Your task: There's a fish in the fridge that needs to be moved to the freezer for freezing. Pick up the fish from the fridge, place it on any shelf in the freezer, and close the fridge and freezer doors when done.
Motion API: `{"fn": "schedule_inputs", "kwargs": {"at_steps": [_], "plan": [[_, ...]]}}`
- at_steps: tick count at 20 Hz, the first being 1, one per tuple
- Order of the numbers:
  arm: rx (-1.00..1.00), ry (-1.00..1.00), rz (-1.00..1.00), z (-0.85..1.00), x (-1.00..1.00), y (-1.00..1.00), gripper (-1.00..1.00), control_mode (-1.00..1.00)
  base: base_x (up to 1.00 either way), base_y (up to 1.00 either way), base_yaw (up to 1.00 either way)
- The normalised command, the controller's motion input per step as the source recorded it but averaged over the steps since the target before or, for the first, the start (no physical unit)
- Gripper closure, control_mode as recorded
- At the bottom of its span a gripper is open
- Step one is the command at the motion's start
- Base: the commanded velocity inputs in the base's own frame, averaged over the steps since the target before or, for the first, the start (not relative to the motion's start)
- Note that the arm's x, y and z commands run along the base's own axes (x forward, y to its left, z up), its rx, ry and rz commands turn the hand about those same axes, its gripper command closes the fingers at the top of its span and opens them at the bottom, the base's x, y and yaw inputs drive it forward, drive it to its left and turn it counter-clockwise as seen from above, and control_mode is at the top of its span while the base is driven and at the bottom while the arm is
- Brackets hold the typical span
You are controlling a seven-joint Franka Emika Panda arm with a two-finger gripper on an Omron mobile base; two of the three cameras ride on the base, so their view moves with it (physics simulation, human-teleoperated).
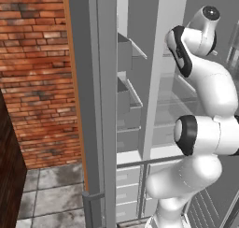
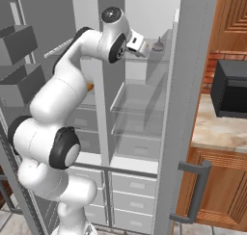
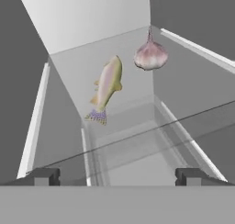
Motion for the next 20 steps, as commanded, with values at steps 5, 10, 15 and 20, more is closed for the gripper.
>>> {"fn": "schedule_inputs", "kwargs": {"at_steps": [5, 10, 15, 20], "plan": [[0.05, 0.00, 0.06, 0.00, 0.53, -0.07, -1.00, -1.00, 0.00, 0.00, 0.00], [0.00, 0.03, 0.00, -0.07, 0.48, 0.00, -1.00, -1.00, 0.00, 0.00, 0.00], [-0.01, 0.07, 0.00, -0.20, 0.52, 0.00, -1.00, -1.00, 0.00, 0.00, 0.00], [0.00, 0.06, 0.01, -0.13, 0.52, -0.07, -1.00, -1.00, 0.00, 0.00, 0.00]]}}
